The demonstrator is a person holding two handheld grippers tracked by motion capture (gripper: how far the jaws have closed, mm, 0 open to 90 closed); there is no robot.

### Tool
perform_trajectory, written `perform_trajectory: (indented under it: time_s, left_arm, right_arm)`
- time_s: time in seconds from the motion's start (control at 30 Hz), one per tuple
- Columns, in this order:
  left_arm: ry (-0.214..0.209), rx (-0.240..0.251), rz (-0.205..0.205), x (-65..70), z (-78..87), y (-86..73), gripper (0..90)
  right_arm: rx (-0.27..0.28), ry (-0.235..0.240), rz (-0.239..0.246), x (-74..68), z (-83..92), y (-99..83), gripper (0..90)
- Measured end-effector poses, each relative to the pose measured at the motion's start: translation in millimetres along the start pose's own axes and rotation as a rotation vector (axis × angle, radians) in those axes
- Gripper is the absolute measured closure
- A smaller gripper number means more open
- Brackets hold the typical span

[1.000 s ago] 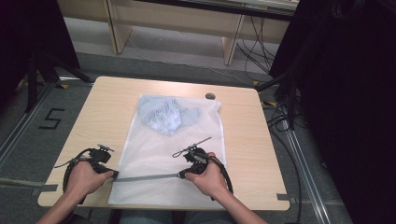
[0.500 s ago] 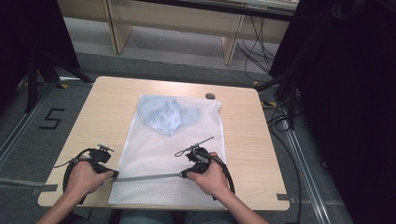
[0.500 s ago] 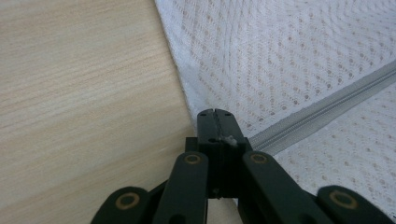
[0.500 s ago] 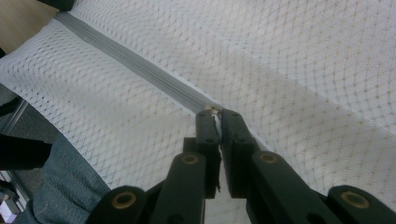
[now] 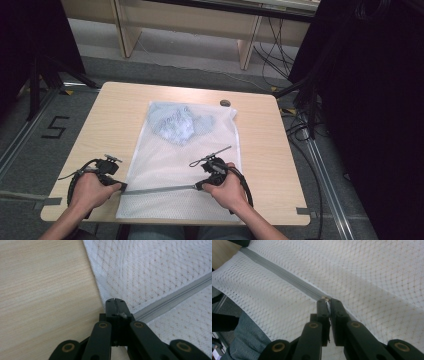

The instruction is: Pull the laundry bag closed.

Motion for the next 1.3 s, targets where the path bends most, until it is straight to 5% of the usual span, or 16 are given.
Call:
perform_trajectory:
  time_s: [1.2, 1.3]
  left_arm:
    - [0.001, -0.011, -0.010, -0.8, 0.9, -0.3, 90.0]
    - [0.001, -0.012, -0.010, -0.8, 0.9, -0.3, 90.0]
  right_arm:
    - [-0.022, -0.004, -0.015, 12.9, 6.4, -7.8, 87.1]
    - [-0.046, -0.011, -0.052, 12.4, 8.1, -9.1, 87.1]
Point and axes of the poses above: each handheld gripper's, and its own axes: z roughly backward along the jaws, y roughly out of its top, x roughly to its right, the point moved 2 cm from there along -z, roughly forward along the jaws, and after that the axes turned 10 degrees about -y, right-handed, at the moved point
